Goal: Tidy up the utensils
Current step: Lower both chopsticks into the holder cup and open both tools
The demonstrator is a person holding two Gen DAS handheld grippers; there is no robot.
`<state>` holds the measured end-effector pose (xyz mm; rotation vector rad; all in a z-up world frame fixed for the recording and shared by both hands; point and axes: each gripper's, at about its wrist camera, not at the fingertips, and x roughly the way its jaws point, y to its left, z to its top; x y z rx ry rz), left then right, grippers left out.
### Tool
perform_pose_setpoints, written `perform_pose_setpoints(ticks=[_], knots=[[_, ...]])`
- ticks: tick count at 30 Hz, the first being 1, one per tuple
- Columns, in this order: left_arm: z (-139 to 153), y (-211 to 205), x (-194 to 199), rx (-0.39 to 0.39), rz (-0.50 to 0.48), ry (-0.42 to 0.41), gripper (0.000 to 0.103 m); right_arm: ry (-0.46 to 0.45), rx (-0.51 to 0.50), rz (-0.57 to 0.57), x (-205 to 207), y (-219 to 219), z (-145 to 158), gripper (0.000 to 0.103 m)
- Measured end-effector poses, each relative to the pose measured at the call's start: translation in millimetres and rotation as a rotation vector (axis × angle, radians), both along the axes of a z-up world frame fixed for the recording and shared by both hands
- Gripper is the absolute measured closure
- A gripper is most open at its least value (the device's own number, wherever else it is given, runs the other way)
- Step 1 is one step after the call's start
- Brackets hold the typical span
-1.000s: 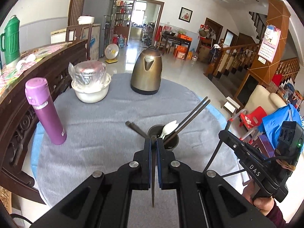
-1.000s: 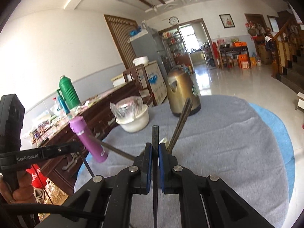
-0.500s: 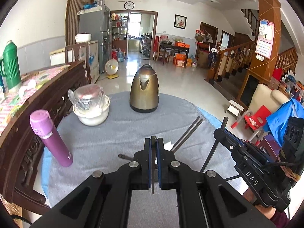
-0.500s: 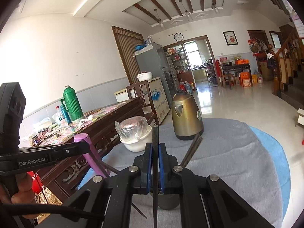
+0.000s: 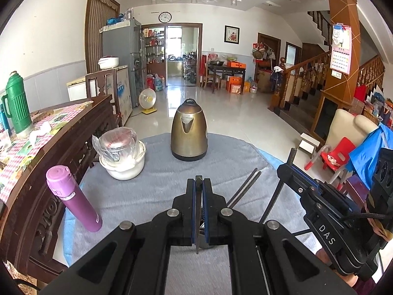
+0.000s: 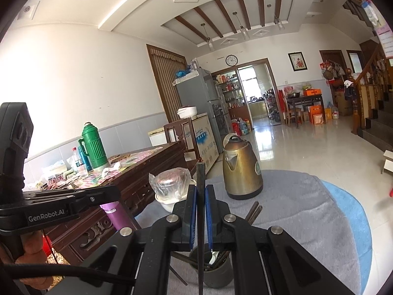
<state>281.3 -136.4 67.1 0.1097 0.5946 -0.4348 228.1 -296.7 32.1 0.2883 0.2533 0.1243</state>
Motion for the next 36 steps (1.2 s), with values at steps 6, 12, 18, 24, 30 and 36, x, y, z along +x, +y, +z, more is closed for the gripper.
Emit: perform_pose_setpoints(ticks=[6, 12, 18, 24, 30, 36], knots=[[6.4, -2.3, 2.1, 0.007, 0.005, -0.017, 0.098, -0.031, -0.003, -0.007, -0.3, -2.8, 10.0, 0.096], [15.6, -1.9, 4.9, -0.002, 0.012, -0.038, 0.098, -0.063, -0.003, -0.019, -0.1, -6.0, 19.9, 0.096], [30.2, 3.7, 9.7, -0.050, 0.017, -0.077, 0.098, -0.101, -0.016, -0.035, -0.6, -6.8, 30.8, 0.096], [39.2, 7.8, 14.1, -0.101, 0.016, -0.113, 0.098, -0.130, -0.005, -0.054, 3.4, -7.2, 36.5, 0.096], [37.1, 11.8, 19.8, -0.163, 0.027, -0.134, 0.098, -0.143, -0.030, -0.092, 15.8, -2.3, 30.8, 0.096], [17.4, 10.4, 33.8, -0.195, 0.043, -0.118, 0.098, -0.153, -0.006, -0.133, 28.5, -1.7, 16.2, 0.096]])
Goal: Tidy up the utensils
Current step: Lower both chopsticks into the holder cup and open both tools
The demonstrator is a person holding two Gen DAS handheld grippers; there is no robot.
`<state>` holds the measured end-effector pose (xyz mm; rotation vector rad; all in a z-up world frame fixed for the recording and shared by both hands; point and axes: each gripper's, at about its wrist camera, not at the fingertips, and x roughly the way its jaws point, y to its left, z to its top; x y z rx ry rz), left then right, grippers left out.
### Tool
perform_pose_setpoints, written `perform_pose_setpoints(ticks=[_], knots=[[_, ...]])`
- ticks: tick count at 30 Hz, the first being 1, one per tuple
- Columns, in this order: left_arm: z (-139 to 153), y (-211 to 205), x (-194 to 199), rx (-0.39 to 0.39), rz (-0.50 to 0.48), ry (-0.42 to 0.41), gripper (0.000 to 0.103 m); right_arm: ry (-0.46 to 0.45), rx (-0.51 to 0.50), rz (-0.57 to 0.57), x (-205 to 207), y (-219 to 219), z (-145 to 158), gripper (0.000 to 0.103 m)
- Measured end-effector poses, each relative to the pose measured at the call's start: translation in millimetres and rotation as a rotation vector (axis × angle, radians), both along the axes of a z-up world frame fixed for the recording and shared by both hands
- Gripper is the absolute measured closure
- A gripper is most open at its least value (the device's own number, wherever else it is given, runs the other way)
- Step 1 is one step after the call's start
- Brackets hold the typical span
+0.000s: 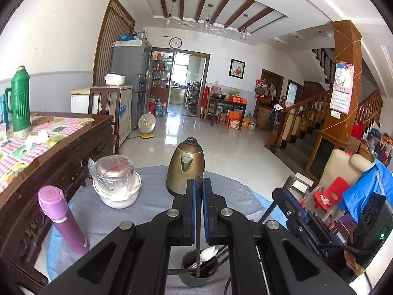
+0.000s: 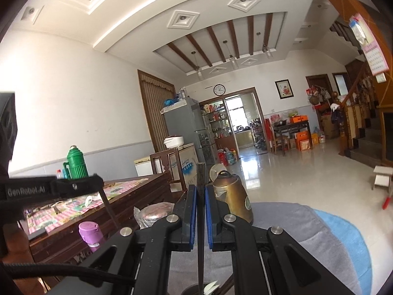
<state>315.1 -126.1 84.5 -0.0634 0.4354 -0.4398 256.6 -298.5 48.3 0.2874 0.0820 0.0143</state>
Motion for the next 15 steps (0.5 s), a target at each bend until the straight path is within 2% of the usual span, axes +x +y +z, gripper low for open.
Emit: perform_pose_setpoints(ticks=[10, 15], knots=[[-38.1, -8.0, 15.2, 0.006, 0.005, 0.062, 0.098, 0.068, -0.040, -0.005, 20.1, 10.5, -21.8, 0.096], [-42.7, -5.6, 13.9, 0.013, 0.001, 0.079, 0.098, 0.096, -0.039, 0.003, 16.7, 10.1, -29.0, 0.096]])
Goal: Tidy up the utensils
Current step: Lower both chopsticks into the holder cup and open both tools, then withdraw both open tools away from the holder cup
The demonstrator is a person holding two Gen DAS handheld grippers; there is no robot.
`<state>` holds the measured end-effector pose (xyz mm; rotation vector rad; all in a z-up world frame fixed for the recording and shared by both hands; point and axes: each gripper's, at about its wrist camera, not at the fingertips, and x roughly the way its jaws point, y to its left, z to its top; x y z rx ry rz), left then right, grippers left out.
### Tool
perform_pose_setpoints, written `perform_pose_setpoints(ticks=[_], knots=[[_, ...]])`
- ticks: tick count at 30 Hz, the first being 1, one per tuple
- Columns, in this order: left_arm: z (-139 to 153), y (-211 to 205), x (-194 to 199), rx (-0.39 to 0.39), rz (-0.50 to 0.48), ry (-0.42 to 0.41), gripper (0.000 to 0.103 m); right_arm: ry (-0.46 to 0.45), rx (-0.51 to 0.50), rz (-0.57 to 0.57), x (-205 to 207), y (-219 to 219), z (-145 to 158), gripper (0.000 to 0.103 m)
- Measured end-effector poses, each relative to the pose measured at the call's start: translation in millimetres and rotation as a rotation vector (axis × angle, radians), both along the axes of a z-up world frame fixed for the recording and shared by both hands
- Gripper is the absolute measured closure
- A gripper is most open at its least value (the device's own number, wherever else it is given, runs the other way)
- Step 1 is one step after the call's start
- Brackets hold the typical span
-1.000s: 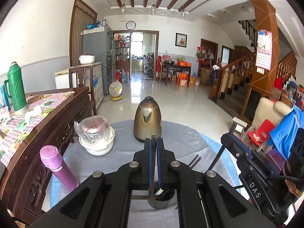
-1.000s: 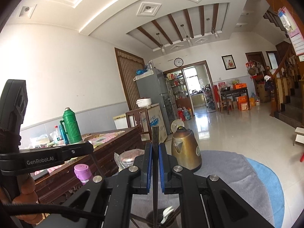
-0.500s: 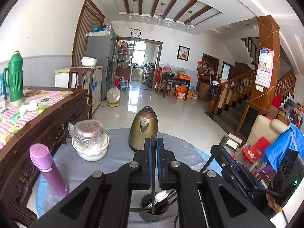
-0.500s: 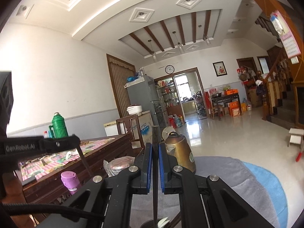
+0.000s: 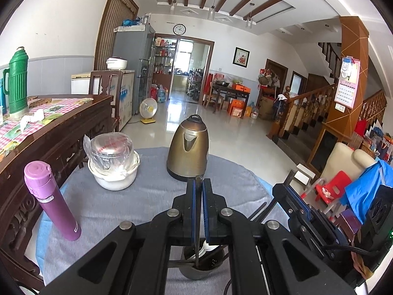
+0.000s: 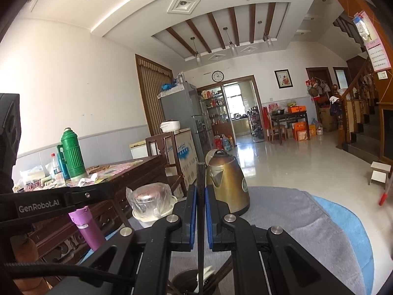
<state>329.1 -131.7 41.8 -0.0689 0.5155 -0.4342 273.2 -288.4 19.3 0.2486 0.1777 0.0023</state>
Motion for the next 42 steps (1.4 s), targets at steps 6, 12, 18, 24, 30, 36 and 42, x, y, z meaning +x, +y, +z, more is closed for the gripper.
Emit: perform_pose_setpoints(ticks=[6, 12, 18, 24, 30, 36, 42], knots=[[0.5, 0.7, -3.1, 0.019, 0.002, 0.000, 0.098, 0.029, 0.008, 0.005, -1.9, -2.2, -1.4, 0.095], [-5.4, 8.9, -3.0, 0.034, 0.012, 0.044, 0.098, 0.066, 0.013, 0.007, -2.7, -0.4, -4.7, 0.094], [-10.1, 25.5, -8.4, 0.031, 0.026, 0.083, 0.066, 0.118, 0.067, 0.055, -6.3, -4.2, -6.2, 0.080], [-10.7, 40.4, -32.5, 0.081, 0.071, 0.046, 0.044, 0.053, 0.084, 0.013, -33.7, -12.2, -2.9, 0.039], [-12.1, 45.6, -58.1, 0.167, 0.130, 0.018, 0.026, 0.061, 0.076, 0.007, -51.1, -13.8, -1.6, 0.039], [-13.0, 48.6, -88.5, 0.265, 0.177, -0.060, 0.014, 0.092, 0.051, 0.002, -71.6, -11.2, -1.7, 0.039], [-12.7, 48.7, -101.0, 0.308, 0.201, -0.087, 0.010, 0.120, 0.007, -0.009, -88.0, -8.7, -1.6, 0.039]])
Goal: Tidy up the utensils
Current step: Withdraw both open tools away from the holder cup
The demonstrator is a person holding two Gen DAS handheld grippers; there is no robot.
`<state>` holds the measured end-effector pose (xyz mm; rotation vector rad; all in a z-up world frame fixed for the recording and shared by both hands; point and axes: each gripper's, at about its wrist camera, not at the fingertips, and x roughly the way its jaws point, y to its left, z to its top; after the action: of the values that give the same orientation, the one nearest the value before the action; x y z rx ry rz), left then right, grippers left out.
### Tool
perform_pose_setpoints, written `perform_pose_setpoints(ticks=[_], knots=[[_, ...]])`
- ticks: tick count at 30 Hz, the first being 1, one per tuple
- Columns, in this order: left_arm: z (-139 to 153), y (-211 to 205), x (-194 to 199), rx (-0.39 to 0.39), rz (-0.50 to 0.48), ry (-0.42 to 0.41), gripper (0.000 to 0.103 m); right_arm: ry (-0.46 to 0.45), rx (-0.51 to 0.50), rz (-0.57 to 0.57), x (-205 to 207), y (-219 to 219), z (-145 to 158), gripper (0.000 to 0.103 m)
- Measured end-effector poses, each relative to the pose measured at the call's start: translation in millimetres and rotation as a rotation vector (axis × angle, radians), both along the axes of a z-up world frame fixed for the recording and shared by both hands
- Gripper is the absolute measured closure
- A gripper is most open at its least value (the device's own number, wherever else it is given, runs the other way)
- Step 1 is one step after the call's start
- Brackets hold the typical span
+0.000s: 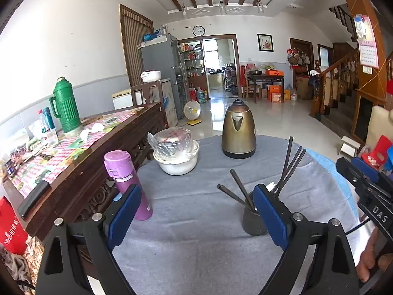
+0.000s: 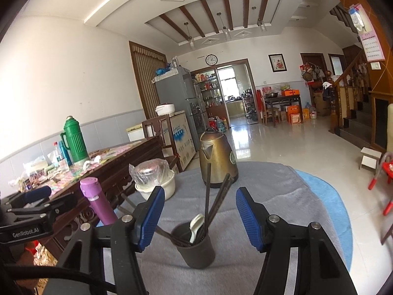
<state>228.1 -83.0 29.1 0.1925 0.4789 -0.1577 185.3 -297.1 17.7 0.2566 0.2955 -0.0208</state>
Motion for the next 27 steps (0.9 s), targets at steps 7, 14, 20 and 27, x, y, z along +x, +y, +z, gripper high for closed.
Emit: perform_pose_setpoints(ticks=[7, 14, 20, 27], knots=[[-12.2, -4.2, 4.1, 0.024, 0.018, 0.038, 0.009, 0.060, -0.043, 0.004, -9.3, 3.7, -9.8, 0.037], [-34.0, -8.0, 4.7, 0.075, 0.039, 0.086, 0.009, 0.149, -0.045, 0.017, -11.0, 4.3, -33.9, 0.037], [-51.6, -4.0, 4.4, 0.078, 0.047, 0.147, 0.009, 0.209, -0.021, 0.026, -9.4, 3.8, -53.3, 0.037], [-67.9, 0.0, 8.1, 0.083, 0.073, 0.190, 0.009, 0.256, 0.012, 0.038, -5.7, 7.5, -63.9, 0.037]])
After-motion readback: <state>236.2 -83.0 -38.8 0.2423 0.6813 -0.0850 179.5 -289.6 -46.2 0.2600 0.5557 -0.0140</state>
